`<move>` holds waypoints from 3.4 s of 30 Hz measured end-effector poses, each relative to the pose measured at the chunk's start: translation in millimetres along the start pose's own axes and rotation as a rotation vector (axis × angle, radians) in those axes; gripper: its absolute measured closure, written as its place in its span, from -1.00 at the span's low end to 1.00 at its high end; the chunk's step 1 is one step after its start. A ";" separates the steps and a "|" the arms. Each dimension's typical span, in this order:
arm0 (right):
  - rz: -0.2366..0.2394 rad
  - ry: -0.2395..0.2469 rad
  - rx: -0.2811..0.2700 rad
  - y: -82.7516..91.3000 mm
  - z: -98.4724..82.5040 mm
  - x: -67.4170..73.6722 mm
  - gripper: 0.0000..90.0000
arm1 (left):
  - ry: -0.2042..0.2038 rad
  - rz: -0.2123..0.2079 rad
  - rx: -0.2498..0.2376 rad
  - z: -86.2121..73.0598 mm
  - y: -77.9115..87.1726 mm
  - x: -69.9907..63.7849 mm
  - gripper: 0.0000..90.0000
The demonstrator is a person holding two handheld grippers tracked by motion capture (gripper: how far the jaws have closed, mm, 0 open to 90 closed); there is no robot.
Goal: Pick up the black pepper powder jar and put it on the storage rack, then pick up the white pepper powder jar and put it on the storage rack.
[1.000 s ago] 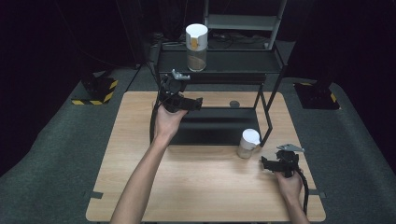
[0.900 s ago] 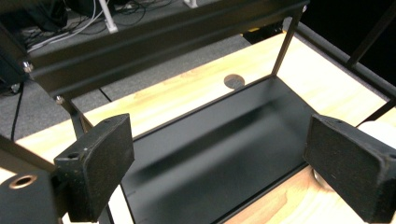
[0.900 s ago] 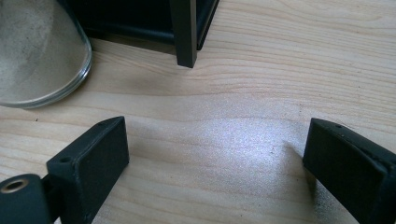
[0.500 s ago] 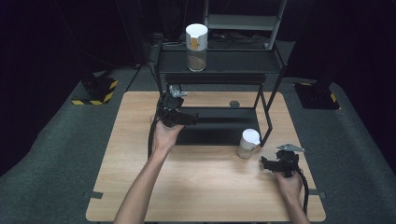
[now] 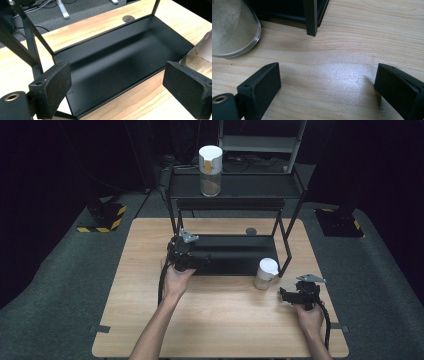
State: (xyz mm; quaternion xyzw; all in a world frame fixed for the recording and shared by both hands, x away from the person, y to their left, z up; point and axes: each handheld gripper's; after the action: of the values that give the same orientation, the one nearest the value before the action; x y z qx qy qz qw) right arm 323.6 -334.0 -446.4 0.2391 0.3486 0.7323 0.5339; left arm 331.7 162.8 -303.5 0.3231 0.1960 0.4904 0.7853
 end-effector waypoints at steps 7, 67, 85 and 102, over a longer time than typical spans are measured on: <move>0.000 -0.001 0.000 0.0 0.1 0.1 -0.86 | -0.018 0.002 0.022 -18.3 -14.3 -4.0 -0.81; 0.000 -0.002 0.001 0.0 0.2 0.1 -0.86 | 0.072 0.042 0.113 -106.7 -100.6 -23.6 -0.94; 0.006 0.003 0.006 -0.2 1.2 -0.4 -0.89 | 0.075 0.043 0.111 -107.0 -100.7 -24.1 -0.94; 0.140 0.152 0.010 12.4 6.2 10.3 -0.86 | 0.075 0.044 0.112 -106.9 -100.7 -24.4 -0.94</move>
State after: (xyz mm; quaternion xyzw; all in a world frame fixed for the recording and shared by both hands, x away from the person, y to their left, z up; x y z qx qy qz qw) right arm 317.2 -325.0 -433.2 0.2095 0.3743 0.7819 0.4523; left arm 318.9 143.4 -450.6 0.3520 0.2452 0.5076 0.7472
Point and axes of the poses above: each handheld gripper's, and its own axes: y roughly backward along the jaws, z roughly out of its top, x roughly to its left, and after that the axes turned 7 degrees about x, right-handed
